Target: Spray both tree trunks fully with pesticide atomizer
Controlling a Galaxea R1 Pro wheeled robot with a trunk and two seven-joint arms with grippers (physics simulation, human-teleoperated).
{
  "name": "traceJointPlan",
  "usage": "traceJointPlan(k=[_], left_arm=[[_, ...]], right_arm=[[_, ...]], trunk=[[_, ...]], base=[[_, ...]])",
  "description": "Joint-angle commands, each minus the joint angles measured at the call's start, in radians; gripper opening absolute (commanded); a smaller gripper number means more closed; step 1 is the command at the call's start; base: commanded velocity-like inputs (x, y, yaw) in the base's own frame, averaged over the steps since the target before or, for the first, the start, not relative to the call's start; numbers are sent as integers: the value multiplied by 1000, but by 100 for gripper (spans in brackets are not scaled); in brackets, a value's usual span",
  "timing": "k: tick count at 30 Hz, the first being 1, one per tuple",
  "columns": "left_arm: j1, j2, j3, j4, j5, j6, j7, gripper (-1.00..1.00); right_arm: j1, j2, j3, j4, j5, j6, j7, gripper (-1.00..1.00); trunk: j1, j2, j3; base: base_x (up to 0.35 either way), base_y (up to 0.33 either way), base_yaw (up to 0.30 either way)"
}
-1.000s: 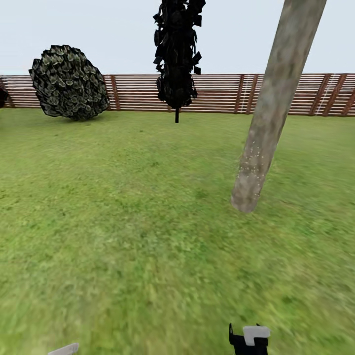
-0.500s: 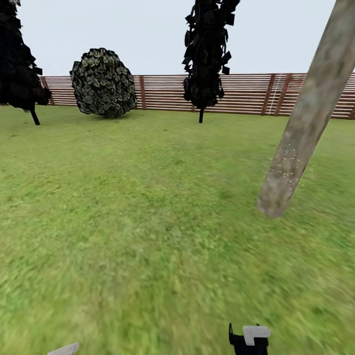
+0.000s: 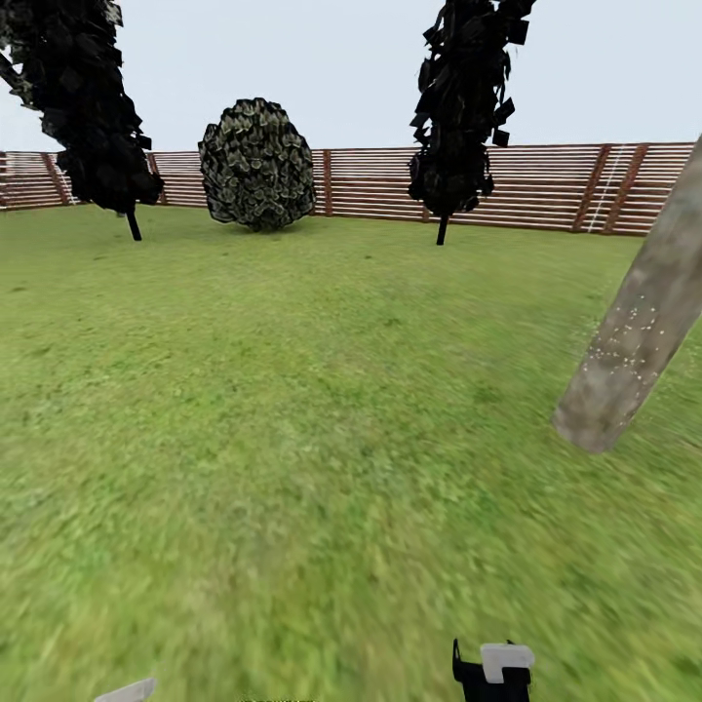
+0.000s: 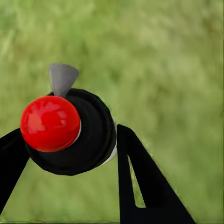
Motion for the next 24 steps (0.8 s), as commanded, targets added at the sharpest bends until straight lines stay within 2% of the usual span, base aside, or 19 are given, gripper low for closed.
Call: traceJointPlan(k=[1,24], left_arm=[[-1,0,1,1,5,-3,-1,-100],[-1,0,1,1,5,-4,-1,-100]], right_arm=[[0,0,8,1,3,0,-10,100],[0,0,8,1,3,1,-10,100]], trunk=[[0,0,-1],[0,0,-1]], base=[[0,0,280],[-79,0,279]])
